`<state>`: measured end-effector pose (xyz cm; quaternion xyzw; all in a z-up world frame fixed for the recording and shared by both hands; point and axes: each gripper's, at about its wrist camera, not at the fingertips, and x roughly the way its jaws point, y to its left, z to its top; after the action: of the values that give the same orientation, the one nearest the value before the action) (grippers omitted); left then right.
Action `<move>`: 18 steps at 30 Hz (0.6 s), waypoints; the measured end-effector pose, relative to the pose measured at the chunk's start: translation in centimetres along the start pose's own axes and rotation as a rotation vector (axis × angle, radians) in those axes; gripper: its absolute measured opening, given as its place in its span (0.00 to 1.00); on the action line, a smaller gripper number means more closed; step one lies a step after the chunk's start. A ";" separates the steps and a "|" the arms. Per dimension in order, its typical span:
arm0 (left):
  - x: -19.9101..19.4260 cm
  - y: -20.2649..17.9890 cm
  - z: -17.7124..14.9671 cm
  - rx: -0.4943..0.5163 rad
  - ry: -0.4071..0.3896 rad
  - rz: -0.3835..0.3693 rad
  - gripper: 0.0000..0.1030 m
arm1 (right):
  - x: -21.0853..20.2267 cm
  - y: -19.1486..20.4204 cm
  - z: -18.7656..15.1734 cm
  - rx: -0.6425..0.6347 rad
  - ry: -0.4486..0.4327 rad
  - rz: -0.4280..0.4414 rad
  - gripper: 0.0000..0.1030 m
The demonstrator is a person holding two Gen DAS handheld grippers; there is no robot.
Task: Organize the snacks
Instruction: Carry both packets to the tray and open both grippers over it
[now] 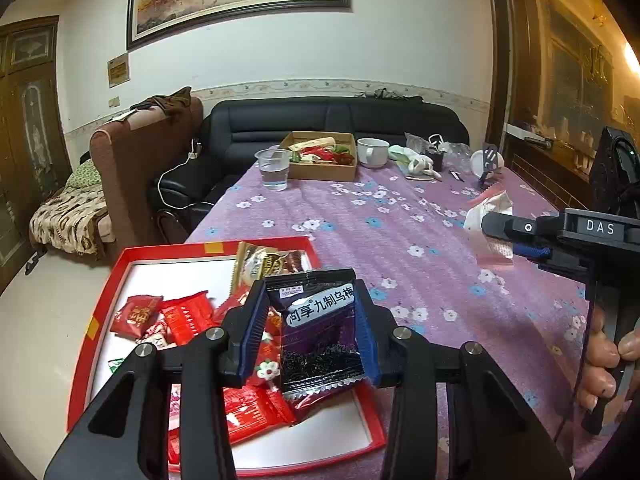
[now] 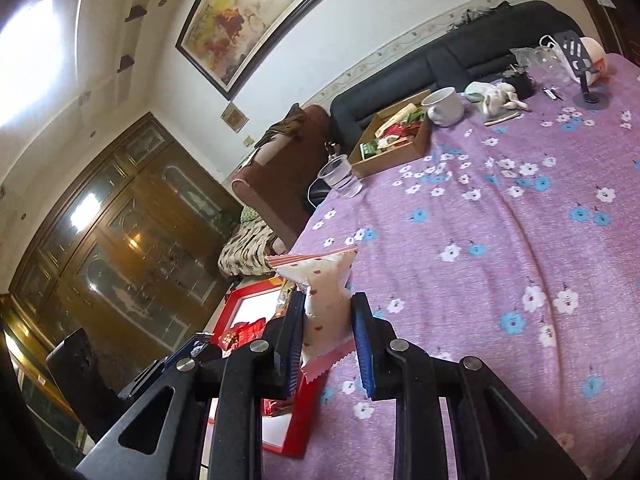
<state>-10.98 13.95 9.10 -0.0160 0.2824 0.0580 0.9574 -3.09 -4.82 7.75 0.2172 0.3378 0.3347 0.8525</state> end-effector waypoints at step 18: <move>0.2 2.8 -0.9 -0.057 0.015 0.038 0.38 | 3.5 2.9 -1.5 -0.040 0.076 0.041 0.23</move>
<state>-11.64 16.73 8.29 -0.0384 0.2883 0.0840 0.9531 -3.49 -0.10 6.94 0.1940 0.3588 0.3666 0.8362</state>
